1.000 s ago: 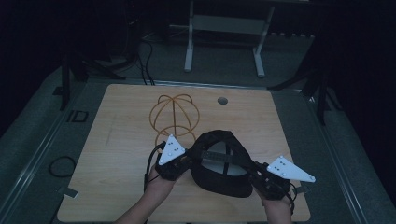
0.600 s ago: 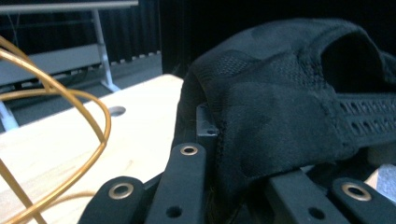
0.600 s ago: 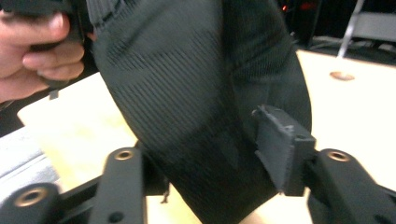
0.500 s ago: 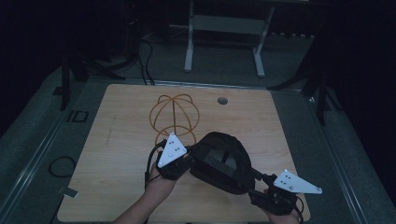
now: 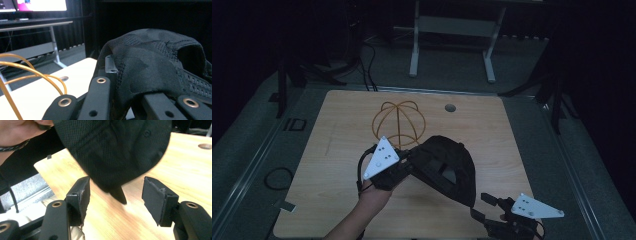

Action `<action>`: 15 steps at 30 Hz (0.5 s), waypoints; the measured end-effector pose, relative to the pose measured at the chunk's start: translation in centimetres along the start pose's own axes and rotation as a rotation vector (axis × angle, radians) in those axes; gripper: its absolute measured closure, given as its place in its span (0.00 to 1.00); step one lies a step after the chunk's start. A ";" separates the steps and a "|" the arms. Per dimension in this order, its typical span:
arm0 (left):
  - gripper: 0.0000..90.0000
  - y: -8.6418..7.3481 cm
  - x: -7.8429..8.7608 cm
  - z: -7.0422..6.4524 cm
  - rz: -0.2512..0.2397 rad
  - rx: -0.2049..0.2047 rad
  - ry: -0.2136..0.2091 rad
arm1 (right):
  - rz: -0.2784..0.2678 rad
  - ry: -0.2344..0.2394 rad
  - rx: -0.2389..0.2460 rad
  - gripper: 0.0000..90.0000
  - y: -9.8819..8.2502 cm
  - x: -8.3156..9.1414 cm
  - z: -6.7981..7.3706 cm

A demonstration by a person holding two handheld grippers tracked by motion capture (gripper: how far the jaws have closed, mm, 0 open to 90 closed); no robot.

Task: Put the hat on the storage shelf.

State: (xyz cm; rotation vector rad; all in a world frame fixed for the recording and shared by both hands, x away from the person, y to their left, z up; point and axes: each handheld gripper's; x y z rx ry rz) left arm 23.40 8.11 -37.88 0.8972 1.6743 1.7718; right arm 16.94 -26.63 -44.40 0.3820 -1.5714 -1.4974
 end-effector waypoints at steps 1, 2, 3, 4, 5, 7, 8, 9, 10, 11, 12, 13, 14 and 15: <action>0.98 0.0 0.0 0.0 0.000 0.000 0.000 | 0.000 0.000 0.000 0.43 0.0 0.0 0.0; 0.98 0.1 0.3 0.1 -0.015 -0.016 -0.013 | -0.008 -0.003 0.046 0.43 0.4 0.7 0.1; 0.98 0.1 0.3 0.1 -0.015 -0.016 -0.013 | -0.021 -0.005 0.058 0.43 0.7 1.1 0.0; 0.98 0.2 0.5 0.4 -0.009 -0.021 -0.022 | -0.038 -0.006 0.069 0.43 1.1 1.5 -0.1; 0.98 0.2 0.5 0.4 -0.009 -0.021 -0.022 | -0.054 0.000 0.084 0.43 1.5 2.0 -0.2; 0.98 0.0 0.6 0.7 -0.011 -0.019 -0.065 | -0.075 -0.003 0.102 0.45 1.9 2.4 -0.3; 0.98 -0.3 0.8 0.9 -0.023 -0.027 -0.131 | -0.105 -0.035 0.156 0.46 2.9 3.1 -0.5; 0.98 -0.3 0.8 0.9 -0.023 -0.027 -0.131 | -0.105 -0.035 0.156 0.46 2.9 3.1 -0.5; 0.98 -0.5 0.8 1.0 -0.030 -0.036 -0.173 | -0.114 -0.034 0.178 0.46 3.3 3.2 -0.7; 0.98 -0.8 0.8 1.2 -0.032 -0.044 -0.228 | -0.123 -0.035 0.199 0.47 3.8 3.3 -0.9; 0.98 -0.9 0.8 1.3 -0.030 -0.044 -0.254 | -0.118 -0.015 0.221 0.49 4.4 3.2 -1.2; 0.98 -1.0 0.8 1.3 -0.027 -0.049 -0.271 | -0.114 -0.008 0.230 0.49 4.7 3.1 -1.3; 0.98 -1.2 0.8 1.4 -0.021 -0.046 -0.289 | -0.110 0.001 0.242 0.50 5.0 2.8 -1.4; 0.98 -1.3 0.7 1.5 -0.024 -0.035 -0.318 | -0.105 0.022 0.258 0.49 5.2 2.5 -1.4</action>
Point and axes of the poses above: each handheld gripper's, and its own axes: x roughly backward along the jaws, y roughly out of its top, z roughly to its left, and after that the axes turned 1 degree about -z, right-handed
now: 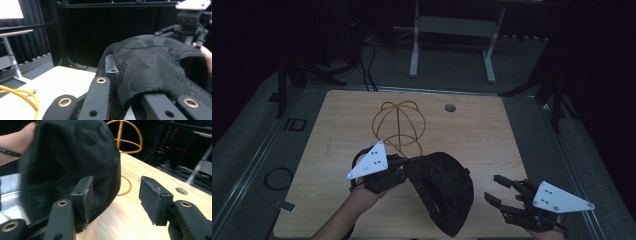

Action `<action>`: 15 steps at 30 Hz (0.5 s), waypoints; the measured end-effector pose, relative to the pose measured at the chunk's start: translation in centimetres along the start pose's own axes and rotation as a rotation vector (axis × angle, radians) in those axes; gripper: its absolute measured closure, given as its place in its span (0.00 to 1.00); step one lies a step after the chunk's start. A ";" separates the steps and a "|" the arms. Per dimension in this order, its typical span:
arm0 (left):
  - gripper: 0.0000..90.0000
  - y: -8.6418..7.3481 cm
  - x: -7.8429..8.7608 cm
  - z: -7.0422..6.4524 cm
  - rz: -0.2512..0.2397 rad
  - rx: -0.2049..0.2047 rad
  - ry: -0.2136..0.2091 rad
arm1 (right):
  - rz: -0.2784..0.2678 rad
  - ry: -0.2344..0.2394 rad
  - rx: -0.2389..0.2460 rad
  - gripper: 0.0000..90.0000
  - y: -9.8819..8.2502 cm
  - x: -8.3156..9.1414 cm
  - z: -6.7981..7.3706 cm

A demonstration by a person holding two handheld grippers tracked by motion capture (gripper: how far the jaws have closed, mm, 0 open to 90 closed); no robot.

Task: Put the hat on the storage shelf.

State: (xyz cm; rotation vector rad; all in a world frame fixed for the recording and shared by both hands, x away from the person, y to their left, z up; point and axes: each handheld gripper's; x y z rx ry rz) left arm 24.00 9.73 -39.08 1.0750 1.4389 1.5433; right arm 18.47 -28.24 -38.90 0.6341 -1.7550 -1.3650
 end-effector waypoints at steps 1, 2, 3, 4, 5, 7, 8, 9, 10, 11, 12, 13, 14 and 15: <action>0.98 -0.1 0.0 0.1 -0.001 0.004 -0.013 | 0.001 0.021 0.011 0.49 0.1 -0.4 0.0; 0.98 -0.2 -0.1 0.4 0.002 0.022 -0.042 | 0.004 0.037 0.021 0.49 0.3 -0.8 0.0; 0.98 -0.3 -0.1 0.5 -0.002 0.040 -0.065 | 0.009 0.056 0.028 0.49 0.5 -1.2 0.1; 0.98 -0.3 -0.1 0.7 -0.003 0.046 -0.073 | 0.013 0.078 0.037 0.49 0.6 -1.7 0.2; 0.98 -0.4 -0.2 0.9 -0.006 0.064 -0.090 | 0.016 0.100 0.046 0.48 0.8 -2.1 0.3; 0.98 -0.4 -0.3 1.1 -0.020 0.082 -0.105 | 0.015 0.148 0.053 0.47 1.3 -3.0 0.4; 0.98 -0.4 -0.3 1.2 -0.025 0.085 -0.113 | 0.011 0.172 0.060 0.46 1.5 -3.4 0.5; 0.98 -0.3 -0.3 1.2 -0.030 0.084 -0.111 | 0.012 0.185 0.069 0.46 1.7 -3.7 0.6; 0.98 -0.3 -0.4 1.3 -0.031 0.088 -0.116 | 0.014 0.188 0.085 0.44 1.9 -4.1 0.8; 0.98 -0.2 -0.4 1.3 -0.034 0.089 -0.116 | 0.017 0.197 0.103 0.44 2.2 -4.5 1.1; 0.98 -0.2 -0.5 1.3 -0.040 0.091 -0.114 | 0.019 0.201 0.110 0.44 2.3 -4.8 1.2; 0.98 -0.2 -0.6 1.3 -0.043 0.098 -0.117 | 0.017 0.200 0.123 0.44 2.4 -5.1 1.3; 0.98 -0.1 -0.6 1.3 -0.046 0.098 -0.116 | 0.019 0.201 0.127 0.44 2.6 -5.4 1.4; 0.98 -0.1 -0.6 1.4 -0.045 0.098 -0.110 | 0.024 0.202 0.136 0.44 2.7 -5.6 1.5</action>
Point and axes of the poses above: each handheld gripper's, and its own axes: x roughly backward along the jaws, y roughly out of its top, z roughly to its left, and after that the axes turned 1 degree about -z, right-handed
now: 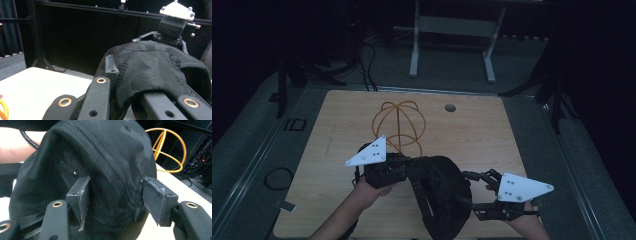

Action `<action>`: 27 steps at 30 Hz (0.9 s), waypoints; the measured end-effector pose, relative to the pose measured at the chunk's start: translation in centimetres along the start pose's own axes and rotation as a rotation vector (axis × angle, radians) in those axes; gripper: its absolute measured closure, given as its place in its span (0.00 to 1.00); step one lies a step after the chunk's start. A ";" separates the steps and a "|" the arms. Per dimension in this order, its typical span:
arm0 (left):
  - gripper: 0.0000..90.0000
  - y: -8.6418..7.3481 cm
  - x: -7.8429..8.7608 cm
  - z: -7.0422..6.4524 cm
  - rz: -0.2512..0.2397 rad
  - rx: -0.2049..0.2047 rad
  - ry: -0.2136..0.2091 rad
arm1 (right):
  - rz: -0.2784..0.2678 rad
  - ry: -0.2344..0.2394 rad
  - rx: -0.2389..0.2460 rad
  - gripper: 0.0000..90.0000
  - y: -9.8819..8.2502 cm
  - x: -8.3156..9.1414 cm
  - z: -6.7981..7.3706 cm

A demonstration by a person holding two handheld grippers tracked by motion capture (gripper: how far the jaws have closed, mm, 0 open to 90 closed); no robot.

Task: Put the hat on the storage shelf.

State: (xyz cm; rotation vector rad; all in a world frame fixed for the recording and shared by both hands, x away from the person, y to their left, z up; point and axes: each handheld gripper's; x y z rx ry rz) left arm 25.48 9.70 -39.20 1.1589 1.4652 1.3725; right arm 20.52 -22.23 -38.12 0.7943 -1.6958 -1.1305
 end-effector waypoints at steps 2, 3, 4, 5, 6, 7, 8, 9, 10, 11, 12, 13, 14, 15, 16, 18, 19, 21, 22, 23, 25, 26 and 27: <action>0.98 0.0 0.0 0.1 -0.007 0.008 -0.003 | -0.002 -0.010 0.019 0.49 0.1 -0.4 0.1; 0.98 0.0 0.1 0.1 -0.013 0.014 0.002 | -0.007 -0.012 0.024 0.55 0.2 -0.4 0.2; 0.98 0.0 0.1 0.2 -0.011 0.016 0.003 | -0.012 -0.008 0.027 0.65 0.2 -0.4 0.2; 0.98 0.0 0.1 0.2 -0.009 0.014 0.007 | -0.021 -0.004 0.030 0.68 0.2 -0.4 0.2; 0.98 -0.1 0.0 0.2 -0.008 0.018 0.007 | -0.025 -0.002 0.036 0.73 0.3 -0.4 0.3; 0.98 -0.1 0.0 0.2 -0.005 0.018 0.002 | -0.021 0.001 0.043 0.82 0.4 -0.4 0.4; 0.98 -0.1 0.0 0.2 -0.004 0.015 0.010 | -0.017 -0.003 0.051 0.87 0.4 -0.4 0.5; 0.98 -0.1 -0.1 0.2 0.001 0.011 0.013 | -0.016 -0.006 0.052 0.90 0.4 -0.4 0.5; 0.98 0.0 -0.1 0.2 0.007 0.006 0.019 | -0.013 -0.003 0.054 0.93 0.5 -0.4 0.6; 0.98 0.0 -0.1 0.2 0.007 0.006 0.019 | -0.013 -0.003 0.054 0.93 0.5 -0.4 0.6; 0.98 -0.1 -0.1 0.3 0.005 0.020 0.022 | -0.011 -0.008 0.063 0.95 0.5 -0.4 0.7; 0.97 -0.2 -0.1 0.4 0.006 0.023 0.026 | -0.012 -0.024 0.062 0.96 0.6 -0.3 0.7; 0.97 -0.3 0.0 0.5 0.007 0.026 0.026 | -0.022 -0.026 0.059 0.97 0.6 -0.2 0.7; 0.97 -0.4 -0.1 0.6 0.011 0.028 0.028 | -0.029 -0.029 0.047 0.97 0.6 -0.1 0.6; 0.97 -0.4 -0.1 0.7 0.018 0.027 0.030 | -0.036 -0.025 0.021 0.97 0.7 0.0 0.5; 0.97 -0.6 -0.1 0.8 0.023 0.026 0.034 | -0.060 -0.005 -0.006 0.97 0.7 0.3 0.2; 0.97 -0.6 -0.1 0.7 0.024 0.020 0.039 | -0.068 -0.003 -0.020 0.97 0.7 0.4 0.0; 0.97 -0.6 -0.1 0.6 0.029 0.007 0.048 | -0.077 0.004 -0.033 0.97 0.8 0.6 -0.2; 0.96 -0.5 -0.1 0.5 0.032 -0.002 0.058 | -0.074 -0.002 -0.038 0.97 0.8 0.6 -0.3; 0.95 -0.5 -0.1 0.4 0.029 -0.011 0.066 | -0.076 -0.001 -0.042 0.97 0.8 0.7 -0.3; 0.89 -0.3 0.0 0.1 0.030 -0.028 0.095 | -0.082 -0.006 -0.046 0.97 0.9 0.9 -0.5; 0.87 -0.3 0.1 0.0 0.036 -0.036 0.098 | -0.082 -0.008 -0.045 0.97 1.0 1.0 -0.5; 0.84 -0.2 0.3 -0.1 0.038 -0.043 0.102 | -0.089 -0.012 -0.048 0.97 1.0 1.1 -0.6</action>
Point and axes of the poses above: each handheld gripper's, and its own axes: x roughly backward along the jaws, y roughly out of its top, z roughly to its left, and after that the axes turned 1 degree about -z, right-handed
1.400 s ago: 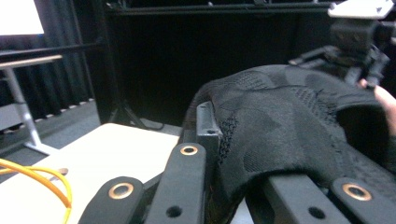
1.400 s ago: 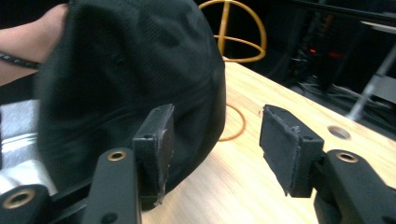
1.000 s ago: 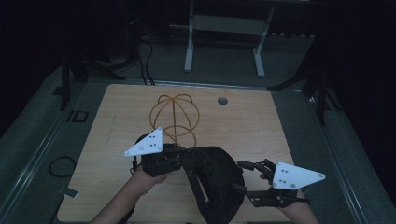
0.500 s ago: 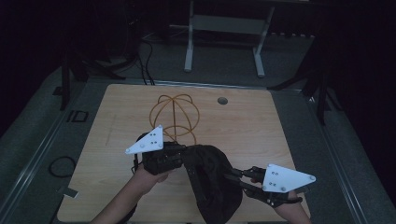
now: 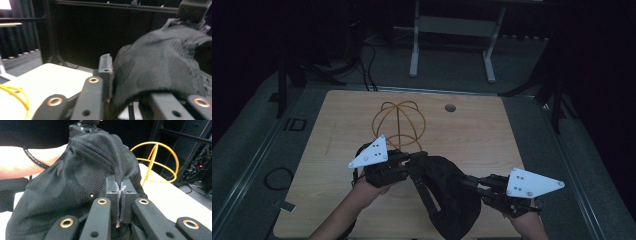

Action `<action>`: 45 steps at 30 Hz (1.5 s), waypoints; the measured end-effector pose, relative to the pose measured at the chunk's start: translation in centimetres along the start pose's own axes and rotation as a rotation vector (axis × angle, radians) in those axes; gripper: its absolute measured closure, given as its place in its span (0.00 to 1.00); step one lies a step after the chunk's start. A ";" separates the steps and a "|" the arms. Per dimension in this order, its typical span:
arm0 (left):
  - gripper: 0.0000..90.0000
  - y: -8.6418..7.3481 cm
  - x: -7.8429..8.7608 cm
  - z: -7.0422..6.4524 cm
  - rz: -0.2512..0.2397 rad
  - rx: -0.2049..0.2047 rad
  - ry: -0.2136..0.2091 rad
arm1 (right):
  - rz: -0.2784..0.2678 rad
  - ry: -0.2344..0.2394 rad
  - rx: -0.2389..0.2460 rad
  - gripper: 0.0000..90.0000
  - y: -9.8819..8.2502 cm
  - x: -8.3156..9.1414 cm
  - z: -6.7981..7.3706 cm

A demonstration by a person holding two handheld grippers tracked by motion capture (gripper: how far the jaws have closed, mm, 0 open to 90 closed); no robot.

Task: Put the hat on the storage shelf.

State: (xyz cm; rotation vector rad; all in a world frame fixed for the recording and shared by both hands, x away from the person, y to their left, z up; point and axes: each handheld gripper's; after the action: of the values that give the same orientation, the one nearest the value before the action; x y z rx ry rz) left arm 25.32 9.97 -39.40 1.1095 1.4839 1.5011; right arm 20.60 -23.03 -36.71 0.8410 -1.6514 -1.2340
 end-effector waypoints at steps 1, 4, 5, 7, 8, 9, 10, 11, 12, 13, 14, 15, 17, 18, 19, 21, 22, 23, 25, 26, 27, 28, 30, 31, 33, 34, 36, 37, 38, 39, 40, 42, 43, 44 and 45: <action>0.82 0.0 0.1 0.0 0.005 -0.006 0.010 | -0.005 -0.006 0.002 0.97 0.1 0.2 -0.1; 0.79 0.1 0.8 0.0 0.019 -0.018 0.046 | -0.013 -0.029 -0.005 0.97 0.2 0.7 -0.3; 0.80 0.1 1.0 0.0 0.029 -0.026 0.062 | -0.015 -0.037 -0.005 0.97 0.3 0.9 -0.4; 0.80 0.0 1.5 0.0 0.046 -0.049 0.091 | -0.023 -0.057 -0.015 0.97 0.4 1.4 -0.7; 0.79 -0.1 1.8 0.0 0.053 -0.055 0.103 | -0.027 -0.065 -0.020 0.97 0.5 1.6 -0.9; 0.79 -0.2 2.0 0.1 0.058 -0.050 0.106 | -0.035 -0.077 -0.026 0.97 0.5 1.8 -1.1; 0.79 -0.4 2.3 0.2 0.061 -0.050 0.111 | -0.044 -0.085 -0.034 0.97 0.5 2.0 -1.3; 0.79 -0.6 2.6 0.2 0.065 -0.050 0.119 | -0.053 -0.089 -0.042 0.97 0.5 2.2 -1.5; 0.79 -0.7 2.8 0.3 0.074 -0.052 0.125 | -0.061 -0.097 -0.047 0.97 0.6 2.4 -1.7; 0.79 -1.0 3.1 0.3 0.082 -0.056 0.133 | -0.066 -0.109 -0.049 0.97 0.6 2.5 -1.9; 0.79 -1.2 3.3 0.3 0.090 -0.062 0.148 | -0.071 -0.117 -0.056 0.97 0.6 2.6 -2.1; 0.79 -1.4 3.5 0.3 0.105 -0.066 0.156 | -0.077 -0.127 -0.061 0.97 0.6 2.7 -2.3; 0.79 -1.9 3.9 0.3 0.131 -0.077 0.184 | -0.083 -0.149 -0.074 0.97 0.8 2.9 -2.8; 0.78 -2.2 4.1 0.3 0.142 -0.083 0.197 | -0.086 -0.162 -0.078 0.97 0.8 2.9 -3.1; 0.77 -2.6 4.4 0.4 0.147 -0.085 0.206 | -0.090 -0.167 -0.083 0.97 0.9 2.9 -3.4; 0.77 -3.2 5.0 0.4 0.158 -0.087 0.236 | -0.092 -0.191 -0.085 0.97 1.2 2.8 -3.9; 0.77 -3.6 5.4 0.5 0.159 -0.083 0.245 | -0.093 -0.197 -0.084 0.97 1.3 2.7 -4.2; 0.76 -4.0 5.8 0.6 0.159 -0.079 0.262 | -0.093 -0.209 -0.086 0.97 1.4 2.7 -4.5; 0.74 -4.8 6.7 0.8 0.166 -0.067 0.289 | -0.088 -0.228 -0.083 0.97 1.8 2.4 -5.1; 0.73 -5.2 7.2 0.9 0.166 -0.062 0.307 | -0.089 -0.236 -0.083 0.97 2.1 2.3 -5.4; 0.73 -5.7 7.6 0.9 0.171 -0.058 0.325 | -0.088 -0.243 -0.082 0.97 2.3 2.1 -5.8; 0.73 -6.2 8.1 1.0 0.176 -0.050 0.340 | -0.085 -0.250 -0.081 0.97 2.6 2.0 -6.1; 0.73 -7.2 9.1 1.2 0.168 -0.033 0.375 | -0.082 -0.262 -0.079 0.97 3.1 1.6 -6.7; 0.73 -7.7 9.6 1.3 0.162 -0.022 0.386 | -0.078 -0.272 -0.075 0.97 3.4 1.3 -7.0; 0.73 -8.7 10.6 1.4 0.156 -0.006 0.418 | -0.071 -0.279 -0.069 0.97 3.9 0.8 -7.6; 0.73 -9.1 11.1 1.5 0.153 0.006 0.428 | -0.064 -0.293 -0.063 0.97 4.2 0.5 -7.9; 0.70 -10.0 12.0 1.5 0.149 0.026 0.454 | -0.056 -0.301 -0.054 0.97 4.9 -0.2 -8.4; 0.68 -10.5 12.4 1.5 0.152 0.037 0.460 | -0.051 -0.315 -0.047 0.97 5.2 -0.6 -8.7; 0.65 -11.1 12.8 1.5 0.147 0.044 0.474 | -0.045 -0.320 -0.041 0.97 5.5 -1.0 -9.0; 0.64 -11.4 13.1 1.5 0.149 0.050 0.474 | -0.044 -0.320 -0.042 0.97 5.9 -1.5 -9.3; 0.64 -11.9 13.4 1.5 0.157 0.045 0.485 | -0.042 -0.324 -0.039 0.97 6.2 -1.7 -9.5; 0.61 -12.9 13.9 1.4 0.170 0.055 0.507 | -0.036 -0.323 -0.042 0.97 6.8 -2.5 -10.1; 0.60 -13.2 14.1 1.3 0.173 0.057 0.516 | -0.034 -0.326 -0.042 0.97 7.2 -3.0 -10.4; 0.56 -13.5 14.3 1.3 0.170 0.067 0.526 | -0.032 -0.325 -0.041 0.97 7.4 -3.3 -10.6; 0.52 -13.8 14.5 1.3 0.169 0.085 0.529 | -0.032 -0.320 -0.046 0.97 7.7 -3.6 -10.8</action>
State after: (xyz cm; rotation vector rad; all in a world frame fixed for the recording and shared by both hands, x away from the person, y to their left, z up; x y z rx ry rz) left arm 20.48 24.75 -52.08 0.9451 1.8528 1.9722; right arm 31.92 -21.61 -28.95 0.6688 -1.8585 -1.4827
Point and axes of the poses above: each handheld gripper's, and its own axes: x roughly backward along the jaws, y roughly out of its top, z roughly to its left, and after that the axes turned 1 degree about -z, right-handed
